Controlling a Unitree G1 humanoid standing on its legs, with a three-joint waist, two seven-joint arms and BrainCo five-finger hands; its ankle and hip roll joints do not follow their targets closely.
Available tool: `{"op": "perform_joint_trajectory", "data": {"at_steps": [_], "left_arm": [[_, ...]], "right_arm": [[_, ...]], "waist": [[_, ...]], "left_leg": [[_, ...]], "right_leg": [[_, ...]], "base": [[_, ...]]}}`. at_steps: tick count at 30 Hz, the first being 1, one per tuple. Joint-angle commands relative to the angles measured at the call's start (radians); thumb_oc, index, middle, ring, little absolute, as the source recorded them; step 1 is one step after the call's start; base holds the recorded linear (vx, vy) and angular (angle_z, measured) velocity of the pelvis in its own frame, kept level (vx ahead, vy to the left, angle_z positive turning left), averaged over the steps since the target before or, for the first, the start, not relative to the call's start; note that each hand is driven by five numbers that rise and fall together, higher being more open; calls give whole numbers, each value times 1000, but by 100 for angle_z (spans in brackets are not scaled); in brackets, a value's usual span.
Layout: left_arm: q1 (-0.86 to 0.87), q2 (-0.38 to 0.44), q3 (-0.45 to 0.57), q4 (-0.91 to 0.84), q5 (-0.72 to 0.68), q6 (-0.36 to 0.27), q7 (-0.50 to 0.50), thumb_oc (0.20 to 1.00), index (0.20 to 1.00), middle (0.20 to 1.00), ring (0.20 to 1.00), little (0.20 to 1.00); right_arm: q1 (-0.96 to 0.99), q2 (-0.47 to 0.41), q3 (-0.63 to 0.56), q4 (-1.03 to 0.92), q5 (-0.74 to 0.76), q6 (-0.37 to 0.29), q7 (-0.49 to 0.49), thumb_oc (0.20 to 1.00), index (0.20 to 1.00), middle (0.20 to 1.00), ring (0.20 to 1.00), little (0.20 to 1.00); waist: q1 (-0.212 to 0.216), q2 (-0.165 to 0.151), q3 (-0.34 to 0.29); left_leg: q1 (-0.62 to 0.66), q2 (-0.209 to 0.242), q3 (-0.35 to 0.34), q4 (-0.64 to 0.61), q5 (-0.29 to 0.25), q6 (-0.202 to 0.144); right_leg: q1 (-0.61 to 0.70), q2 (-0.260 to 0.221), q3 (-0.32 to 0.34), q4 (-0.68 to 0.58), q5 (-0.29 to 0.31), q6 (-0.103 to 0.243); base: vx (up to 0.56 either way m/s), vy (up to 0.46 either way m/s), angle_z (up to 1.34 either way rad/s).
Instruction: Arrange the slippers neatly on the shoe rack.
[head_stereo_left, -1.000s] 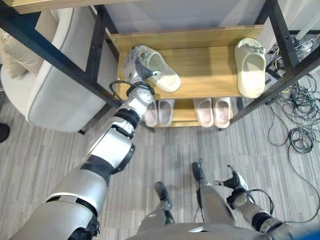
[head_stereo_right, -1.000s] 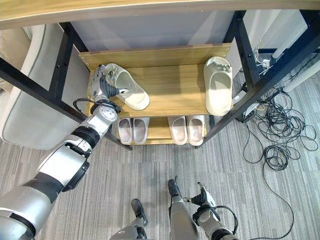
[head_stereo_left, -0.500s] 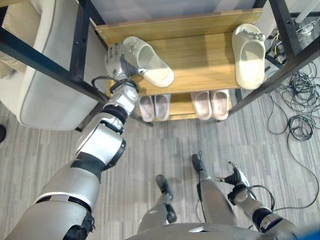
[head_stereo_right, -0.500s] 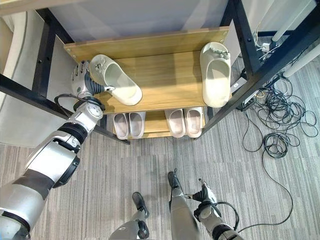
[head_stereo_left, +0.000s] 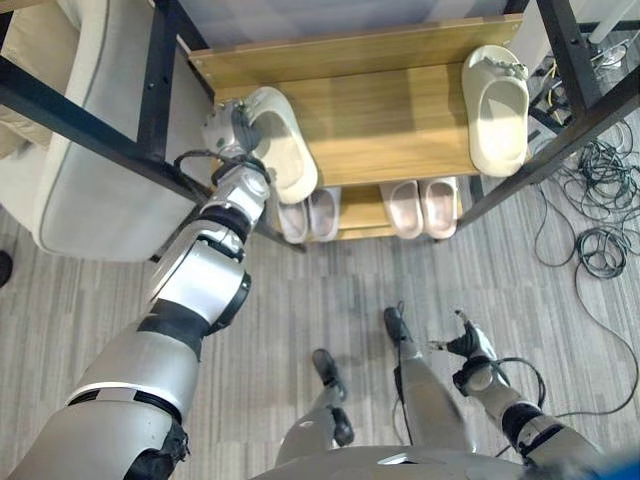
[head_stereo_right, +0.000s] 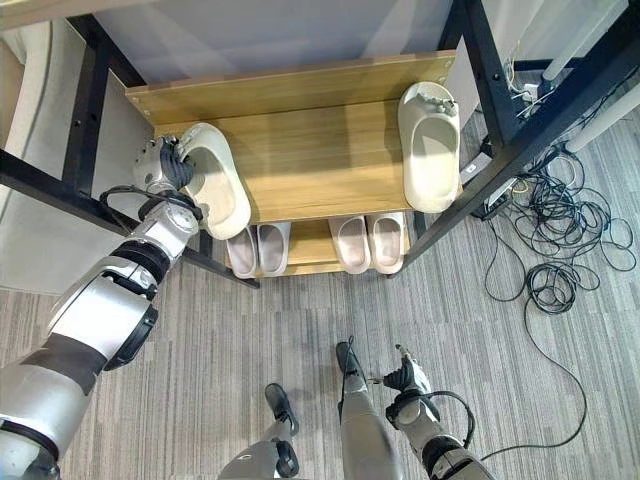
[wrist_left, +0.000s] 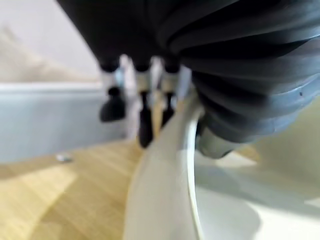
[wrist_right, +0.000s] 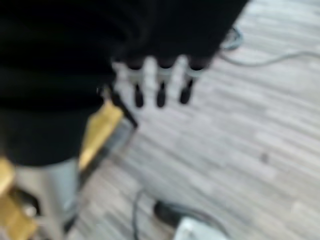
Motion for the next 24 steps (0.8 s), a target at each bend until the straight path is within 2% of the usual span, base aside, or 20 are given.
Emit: {"op": "perform_joint_trajectory", "data": {"at_steps": [1,5,9,14,21,24], "left_arm": [[-34,-5,14,-26,74,-23,21,200,200,200,200,200],[-23,-36,-14,-142,122,-40,55,200,200,200,200,200],[-18,-114,-12,-215,125,-60,67,200,200,200,200,200],[-25,-186,-5,-183,95,-61,55,200,200,200,200,200],[-117,-189,-24,-96,96,-32,49,200,200,200,200,200],[-181,-180,2,-65,40,-35,51,200,200,200,200,200]], "right_arm": [[-4,-5,14,62,25,-8,-5,1000,1000,1000,1000,1000],[8,-4,13,61,26,-11,-4,1000,1000,1000,1000,1000],[6,-4,11,63,24,-4,-2,1000,1000,1000,1000,1000],[-6,-6,14,60,20,5,-2,1000,1000,1000,1000,1000],[-20,-22,23,61,21,1,-10,1000,1000,1000,1000,1000],[-30,-28,33,56,20,1,-12,1000,1000,1000,1000,1000]], "waist": [[-1,-36,-17],[0,-38,-15],[-6,-35,-6],[-19,-19,-7],[-42,-6,-6],[-57,9,2]], "left_leg": [[-29,65,-103,-1,17,-91],[-26,64,-106,-1,17,-90],[-20,63,-97,-1,16,-90],[-11,70,-75,-1,13,-90],[-16,85,-64,-1,20,-97],[-8,97,-41,-1,22,-102]], "right_leg": [[110,-116,-45,-193,85,131],[113,-114,-44,-189,82,130],[112,-113,-31,-190,86,133],[100,-110,-6,-185,85,134],[77,-96,6,-170,79,130],[63,-85,26,-161,79,130]], "base": [[-15,-25,3],[-19,-18,3],[-21,-14,-2],[0,-23,-11],[17,-48,-10],[30,-63,-14]]}}
